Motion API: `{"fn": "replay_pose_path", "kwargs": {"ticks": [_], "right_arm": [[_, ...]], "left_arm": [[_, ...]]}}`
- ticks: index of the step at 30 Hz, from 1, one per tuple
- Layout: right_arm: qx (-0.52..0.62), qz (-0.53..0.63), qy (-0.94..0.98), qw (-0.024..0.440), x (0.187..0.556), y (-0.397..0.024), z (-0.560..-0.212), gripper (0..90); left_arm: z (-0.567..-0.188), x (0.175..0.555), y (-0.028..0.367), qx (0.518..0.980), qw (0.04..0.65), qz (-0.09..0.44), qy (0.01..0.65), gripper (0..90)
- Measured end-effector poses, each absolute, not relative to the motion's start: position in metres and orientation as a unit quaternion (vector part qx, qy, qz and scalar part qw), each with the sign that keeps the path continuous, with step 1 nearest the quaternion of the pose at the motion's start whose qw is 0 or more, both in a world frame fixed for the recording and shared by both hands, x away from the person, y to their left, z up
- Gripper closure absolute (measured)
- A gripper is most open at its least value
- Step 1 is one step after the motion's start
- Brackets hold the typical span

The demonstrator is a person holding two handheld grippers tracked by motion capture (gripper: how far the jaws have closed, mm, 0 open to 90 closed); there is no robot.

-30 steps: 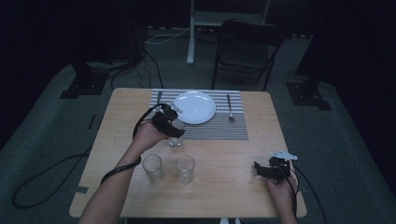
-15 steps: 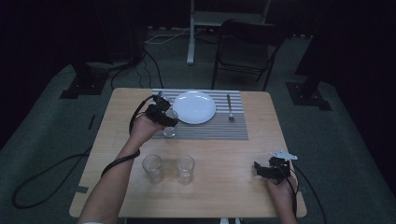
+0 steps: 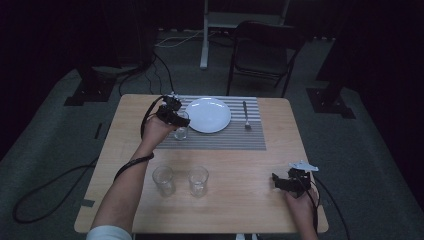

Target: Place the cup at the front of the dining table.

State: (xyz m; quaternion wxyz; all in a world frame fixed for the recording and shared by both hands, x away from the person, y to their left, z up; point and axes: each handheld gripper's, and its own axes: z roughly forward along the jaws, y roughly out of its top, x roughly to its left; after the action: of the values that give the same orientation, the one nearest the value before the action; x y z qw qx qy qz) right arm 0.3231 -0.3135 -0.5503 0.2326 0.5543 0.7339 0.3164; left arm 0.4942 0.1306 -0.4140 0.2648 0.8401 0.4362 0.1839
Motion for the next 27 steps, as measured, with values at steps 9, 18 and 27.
{"fn": "replay_pose_path", "kwargs": {"ticks": [9, 18, 27], "right_arm": [[0.554, 0.318, 0.733, 0.234, 0.322, -0.313, -0.55, 14.2], [0.554, 0.318, 0.733, 0.234, 0.322, -0.313, -0.55, 14.2], [0.554, 0.318, 0.733, 0.234, 0.322, -0.313, -0.55, 14.2]], "left_arm": [[-0.431, 0.507, 0.133, 0.835, 0.263, 0.174, 0.451, 28.5], [-0.437, 0.506, 0.138, 0.828, 0.278, 0.172, 0.456, 27.9], [-0.441, 0.503, 0.143, 0.832, 0.282, 0.143, 0.455, 10.2]]}}
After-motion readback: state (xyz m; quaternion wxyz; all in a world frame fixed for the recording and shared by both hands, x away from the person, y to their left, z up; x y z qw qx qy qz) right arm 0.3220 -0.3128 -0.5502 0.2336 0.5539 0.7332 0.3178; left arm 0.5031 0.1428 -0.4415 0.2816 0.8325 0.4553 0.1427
